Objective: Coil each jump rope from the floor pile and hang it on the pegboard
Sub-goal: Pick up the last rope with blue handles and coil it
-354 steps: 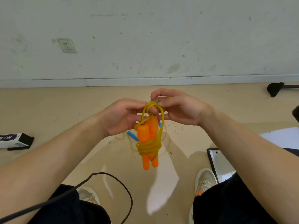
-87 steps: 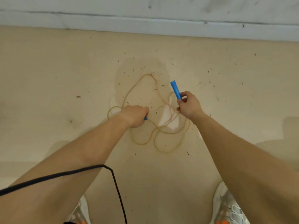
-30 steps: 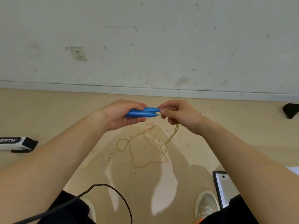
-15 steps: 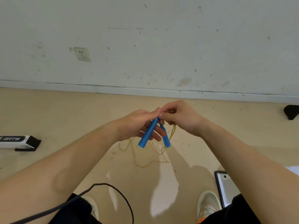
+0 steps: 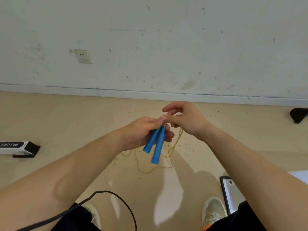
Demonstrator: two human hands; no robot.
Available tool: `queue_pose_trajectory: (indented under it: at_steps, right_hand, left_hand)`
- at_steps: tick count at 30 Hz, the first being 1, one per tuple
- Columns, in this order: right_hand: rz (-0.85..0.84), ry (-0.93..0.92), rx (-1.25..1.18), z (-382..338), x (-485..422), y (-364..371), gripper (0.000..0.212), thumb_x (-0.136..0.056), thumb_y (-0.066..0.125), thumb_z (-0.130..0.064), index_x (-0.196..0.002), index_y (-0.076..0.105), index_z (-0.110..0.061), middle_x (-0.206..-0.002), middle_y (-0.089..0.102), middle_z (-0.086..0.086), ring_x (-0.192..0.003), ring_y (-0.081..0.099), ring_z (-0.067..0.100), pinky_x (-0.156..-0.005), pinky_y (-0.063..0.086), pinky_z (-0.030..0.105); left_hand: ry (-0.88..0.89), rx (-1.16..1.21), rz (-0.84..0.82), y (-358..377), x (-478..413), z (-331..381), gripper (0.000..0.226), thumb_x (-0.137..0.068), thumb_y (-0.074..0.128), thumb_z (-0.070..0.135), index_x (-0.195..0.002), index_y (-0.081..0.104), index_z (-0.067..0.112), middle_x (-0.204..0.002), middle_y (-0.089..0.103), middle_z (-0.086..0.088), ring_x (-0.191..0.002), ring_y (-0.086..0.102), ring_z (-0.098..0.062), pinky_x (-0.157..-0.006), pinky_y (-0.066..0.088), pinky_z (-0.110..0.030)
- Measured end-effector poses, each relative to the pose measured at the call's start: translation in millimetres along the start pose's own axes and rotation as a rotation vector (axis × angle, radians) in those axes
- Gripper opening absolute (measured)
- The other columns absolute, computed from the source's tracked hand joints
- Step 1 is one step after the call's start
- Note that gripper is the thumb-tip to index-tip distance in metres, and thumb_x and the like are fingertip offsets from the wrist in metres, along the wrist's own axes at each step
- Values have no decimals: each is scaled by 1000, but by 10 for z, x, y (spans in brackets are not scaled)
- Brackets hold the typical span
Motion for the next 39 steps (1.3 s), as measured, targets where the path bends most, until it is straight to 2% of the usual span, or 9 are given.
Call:
queue_pose_trajectory:
  at_steps: [3,6,12,18,20,25,30,34,39]
  right_hand:
    - [9,-8,-4,-18,-8,-63,21,-80,82,-18,-98,72,-14,-80,67,2,-60,60,9,-61,52,21]
    - [-20,-16,-6,-44,-5,-110,21,-81,81,-13,-99,72,-11,-81,67,2,-60,62,9,-62,52,21]
    - [-76,-22,78,-26,-16,-181,23,-78,84,-22,-98,73,-22,-77,66,-8,-62,60,11,-73,51,31]
    - [-153,4,163,-8,-3,-180,14,-85,76,-35,-93,76,-23,-75,65,-7,-63,56,9,-69,47,32]
    - [-211,23,232,-1,12,-193,19,-88,72,-38,-87,77,-20,-73,68,-5,-68,56,9,-68,46,30]
    - [-356,50,202,16,58,-158,4,-87,75,-22,-90,78,-20,-89,74,8,-80,64,6,-78,49,24]
    - [-369,48,151,19,40,-100,3,-84,78,-14,-86,77,-17,-81,71,8,-75,63,5,-73,47,17]
    - [-425,46,166,18,50,9,6,-82,80,-12,-86,75,-13,-83,73,16,-77,65,15,-78,50,29]
    - [-344,32,341,16,31,33,23,-75,84,-20,-71,62,-22,-65,61,-6,-57,52,7,-58,41,24]
  left_hand:
    - [-17,53,-9,26,3,-23,32,-105,45,26,-109,65,2,-99,68,-14,-96,68,-34,-97,53,-48]
    - [-37,40,-39,35,18,-36,30,-106,43,22,-117,66,5,-97,67,-10,-95,68,-32,-85,54,-42]
    - [-120,22,-109,68,60,-46,22,-103,51,17,-113,67,7,-105,69,-9,-101,68,-33,-89,53,-44]
    - [-117,-25,-135,61,70,-62,23,-103,50,12,-118,67,7,-108,70,-6,-95,67,-25,-91,51,-38]
    - [-112,-40,-131,29,81,-46,25,-102,51,12,-121,66,5,-104,69,-6,-92,67,-22,-88,52,-34]
    - [-138,-64,-141,-5,134,-22,28,-102,50,7,-125,65,5,-102,68,-7,-93,67,-23,-81,54,-31]
    - [-189,-134,-153,51,147,-13,27,-99,51,8,-120,69,4,-107,72,-10,-104,69,-28,-90,55,-38]
    - [-195,-60,-98,85,93,-43,35,-101,51,28,-119,69,4,-115,73,-13,-112,67,-27,-105,47,-42]
    - [-166,-71,-61,75,43,-109,35,-105,44,26,-117,68,3,-106,73,-10,-106,68,-24,-97,49,-36]
Point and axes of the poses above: each hand's wrist, its own x-axis away from the middle knuckle, its own y-axis out of the palm, z = x × y, the point moved 5 cm from there along -x, towards the middle knuckle
